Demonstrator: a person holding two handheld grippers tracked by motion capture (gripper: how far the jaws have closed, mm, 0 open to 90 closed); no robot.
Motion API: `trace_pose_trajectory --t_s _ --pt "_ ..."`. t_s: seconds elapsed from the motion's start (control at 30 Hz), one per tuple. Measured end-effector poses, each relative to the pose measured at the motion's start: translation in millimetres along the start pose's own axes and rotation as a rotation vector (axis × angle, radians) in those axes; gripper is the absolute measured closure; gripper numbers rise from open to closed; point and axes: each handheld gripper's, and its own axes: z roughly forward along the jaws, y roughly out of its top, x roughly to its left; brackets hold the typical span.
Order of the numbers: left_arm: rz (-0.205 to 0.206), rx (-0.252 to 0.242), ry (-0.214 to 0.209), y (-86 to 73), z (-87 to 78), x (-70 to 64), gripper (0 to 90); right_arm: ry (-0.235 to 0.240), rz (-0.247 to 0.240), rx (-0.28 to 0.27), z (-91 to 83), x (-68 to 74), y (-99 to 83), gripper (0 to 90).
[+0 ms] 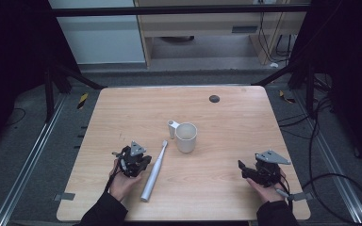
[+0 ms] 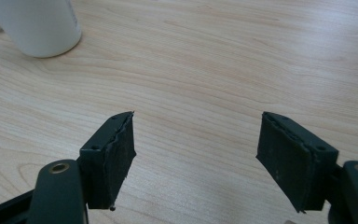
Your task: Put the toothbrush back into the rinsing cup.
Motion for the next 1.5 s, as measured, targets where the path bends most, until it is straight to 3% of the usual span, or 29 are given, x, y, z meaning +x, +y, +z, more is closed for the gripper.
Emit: trace_pose_trajectory --t_s 0.27,0.63,1.0,1.23,1.5 --pt "-0.033 -0.028 -0.014 9.2 -20.1 2.0 77.0 -0.009 -0.006 -0.003 -0.9 -2.6 -0.4 27.3" --pt "-0.048 -0.025 -0.031 16.5 -25.5 -2.9 62.8 -0.009 -0.005 -0.002 -1.2 -2.7 -0.1 27.3" --pt "-0.023 0.066 -0.035 23.1 -14.3 -12.8 49.2 -0.007 -0.011 0.002 0.0 -2.9 0.4 27.3" --pt "-0.015 0.089 -0.033 25.6 -9.2 -17.7 46.1 -0.006 -0.008 0.003 0.5 -2.7 0.8 27.2" --pt "-0.013 0.153 -0.026 25.8 3.2 -19.0 47.4 -0.006 -0.015 0.007 1.6 -2.8 1.4 27.1"
